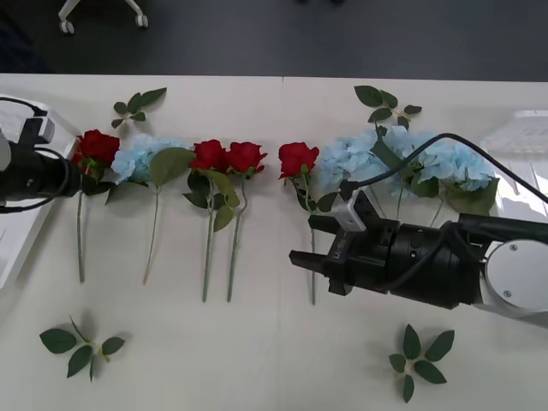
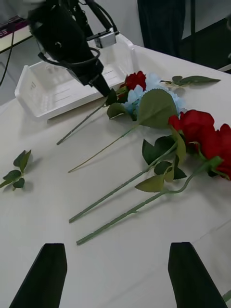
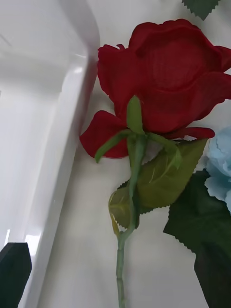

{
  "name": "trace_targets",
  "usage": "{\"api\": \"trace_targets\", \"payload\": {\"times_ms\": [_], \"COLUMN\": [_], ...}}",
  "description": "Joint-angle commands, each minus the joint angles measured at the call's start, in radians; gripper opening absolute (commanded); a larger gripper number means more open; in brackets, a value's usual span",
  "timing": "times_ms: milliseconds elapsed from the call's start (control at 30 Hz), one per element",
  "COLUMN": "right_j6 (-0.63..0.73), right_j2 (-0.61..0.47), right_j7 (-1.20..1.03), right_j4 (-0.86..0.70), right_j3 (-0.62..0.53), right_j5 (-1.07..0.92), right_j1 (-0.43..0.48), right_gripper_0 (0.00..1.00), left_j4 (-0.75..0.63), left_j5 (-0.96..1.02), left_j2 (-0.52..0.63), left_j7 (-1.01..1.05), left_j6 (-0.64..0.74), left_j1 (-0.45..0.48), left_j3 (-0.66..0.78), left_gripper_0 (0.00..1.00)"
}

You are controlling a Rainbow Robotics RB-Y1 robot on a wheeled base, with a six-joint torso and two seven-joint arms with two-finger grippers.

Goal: Put the red flowers into the right box and the blue flowers into the left box

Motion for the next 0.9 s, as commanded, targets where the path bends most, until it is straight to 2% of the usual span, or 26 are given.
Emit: {"api": "trace_targets", "payload": {"times_ms": [33, 333, 733, 800, 867, 900], "right_j6": [0.001, -0.044, 0.048, 0.047, 0.045, 0.045], "right_j2": [0.027, 0.081, 0.088, 0.079, 0.059, 0.042], "right_j7": [-0.008, -0.008, -0.008, -0.048, -0.239, -0.376], "right_j4": [-0.027, -0.005, 0.025, 0.012, -0.015, -0.031], "right_j3": [-0.029, -0.032, -0.096, -0.102, -0.105, -0.108], "right_j5": [0.015, 0.044, 0.084, 0.149, 0.297, 0.405], "right_j1": [0.02, 0.065, 0.075, 0.075, 0.075, 0.075], "right_gripper_0": [0.62, 0.62, 0.62, 0.62, 0.62, 0.62], "left_j4": [-0.012, -0.005, 0.132, 0.135, 0.135, 0.135], "left_j5": [-0.049, -0.104, -0.112, -0.109, -0.101, -0.1], "left_j2": [-0.031, -0.066, -0.069, -0.067, -0.067, -0.067], "left_j7": [-0.009, -0.011, -0.023, -0.026, -0.028, -0.029], "left_j6": [-0.033, -0.05, -0.139, -0.14, -0.14, -0.14], "left_j1": [-0.026, -0.04, -0.094, -0.094, -0.094, -0.092], "left_j3": [-0.009, -0.029, -0.068, -0.068, -0.068, -0.068], "left_gripper_0": [1.0, 1.0, 1.0, 0.98, 0.43, 0.2]}}
